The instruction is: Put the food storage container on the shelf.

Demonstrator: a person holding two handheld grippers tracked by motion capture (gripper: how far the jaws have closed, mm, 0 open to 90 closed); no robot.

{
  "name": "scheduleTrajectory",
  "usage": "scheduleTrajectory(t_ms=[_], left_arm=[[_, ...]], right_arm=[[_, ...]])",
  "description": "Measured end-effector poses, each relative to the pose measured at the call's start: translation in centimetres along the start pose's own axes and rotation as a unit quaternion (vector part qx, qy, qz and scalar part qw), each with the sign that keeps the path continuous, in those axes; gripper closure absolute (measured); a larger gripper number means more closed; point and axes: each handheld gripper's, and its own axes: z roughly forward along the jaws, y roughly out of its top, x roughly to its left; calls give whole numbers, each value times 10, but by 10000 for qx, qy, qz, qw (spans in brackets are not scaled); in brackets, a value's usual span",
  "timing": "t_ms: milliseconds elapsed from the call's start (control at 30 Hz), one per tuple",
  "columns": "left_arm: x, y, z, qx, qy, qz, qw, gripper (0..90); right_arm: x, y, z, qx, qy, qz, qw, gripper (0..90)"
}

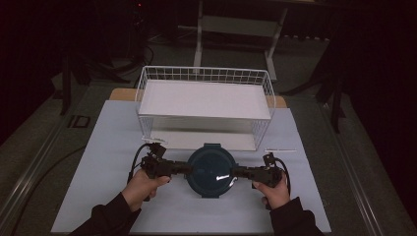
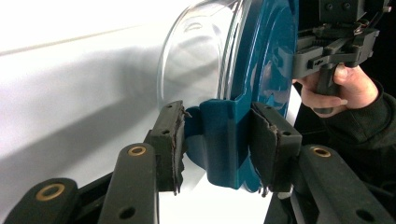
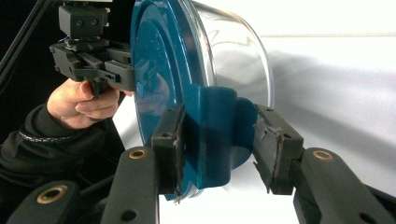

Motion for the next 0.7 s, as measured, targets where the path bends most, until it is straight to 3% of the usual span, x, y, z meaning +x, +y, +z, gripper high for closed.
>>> scheduleTrajectory(t_ms=[300,700], left_arm=[[3,18,-6,-375,152,205,9990,571],[22,31,-3,-476,255,280,9981,570]], right_arm=[[1,23,2,-156,3,-201,9997,561],[-12,39,14,-288,-39,-294,9991,560]])
